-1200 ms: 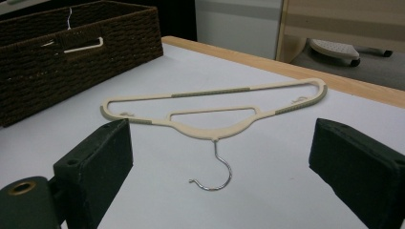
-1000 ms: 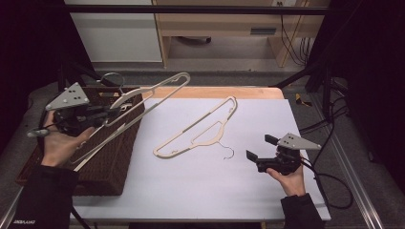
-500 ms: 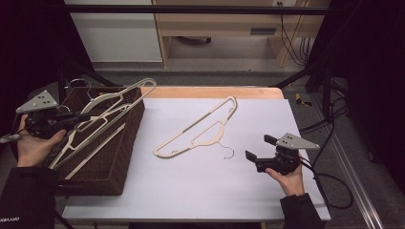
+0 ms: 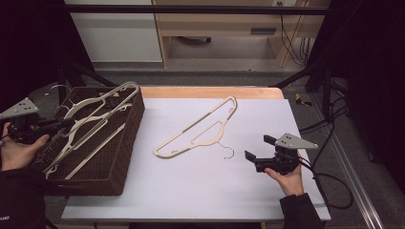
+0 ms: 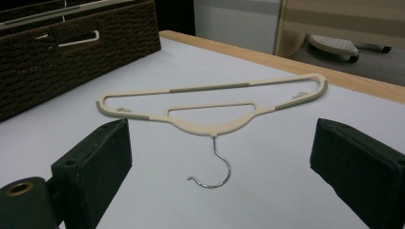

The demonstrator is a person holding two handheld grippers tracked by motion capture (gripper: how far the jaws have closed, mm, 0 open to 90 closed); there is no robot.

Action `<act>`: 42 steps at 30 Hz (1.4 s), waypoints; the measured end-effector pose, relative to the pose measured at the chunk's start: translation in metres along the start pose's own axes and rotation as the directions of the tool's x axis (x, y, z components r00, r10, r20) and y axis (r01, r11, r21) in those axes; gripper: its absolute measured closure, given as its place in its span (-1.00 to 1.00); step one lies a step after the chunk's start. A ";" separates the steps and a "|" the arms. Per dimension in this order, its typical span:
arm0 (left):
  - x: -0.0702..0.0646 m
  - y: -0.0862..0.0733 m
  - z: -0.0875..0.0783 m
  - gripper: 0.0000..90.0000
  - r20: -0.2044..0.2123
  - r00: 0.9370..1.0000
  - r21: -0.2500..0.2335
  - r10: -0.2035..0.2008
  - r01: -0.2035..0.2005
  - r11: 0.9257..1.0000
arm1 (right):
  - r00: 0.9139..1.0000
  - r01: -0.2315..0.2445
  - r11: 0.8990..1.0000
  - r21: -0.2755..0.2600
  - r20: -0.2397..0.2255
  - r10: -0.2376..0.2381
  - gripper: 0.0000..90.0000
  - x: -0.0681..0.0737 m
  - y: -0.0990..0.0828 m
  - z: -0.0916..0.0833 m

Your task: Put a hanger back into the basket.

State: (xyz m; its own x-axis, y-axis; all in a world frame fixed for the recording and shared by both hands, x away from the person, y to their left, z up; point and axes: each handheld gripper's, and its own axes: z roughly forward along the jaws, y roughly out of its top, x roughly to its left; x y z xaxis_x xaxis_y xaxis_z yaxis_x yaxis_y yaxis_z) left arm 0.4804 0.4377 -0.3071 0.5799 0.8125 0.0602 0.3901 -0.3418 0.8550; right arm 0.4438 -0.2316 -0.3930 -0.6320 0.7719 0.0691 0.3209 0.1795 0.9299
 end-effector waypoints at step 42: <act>-0.044 -0.012 -0.004 -0.19 -0.158 0.972 -0.144 -0.173 0.150 0.978 | 1.000 -0.006 1.000 -0.007 0.003 0.006 -0.84 0.000 0.001 0.000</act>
State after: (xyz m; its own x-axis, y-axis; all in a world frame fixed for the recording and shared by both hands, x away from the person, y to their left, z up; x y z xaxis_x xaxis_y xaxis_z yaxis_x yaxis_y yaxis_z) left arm 0.4473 0.4079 -0.3182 0.3831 0.9237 -0.0075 0.3657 -0.1442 0.9195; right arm 0.4438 -0.2310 -0.3923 -0.6277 0.7749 0.0740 0.3198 0.1700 0.9321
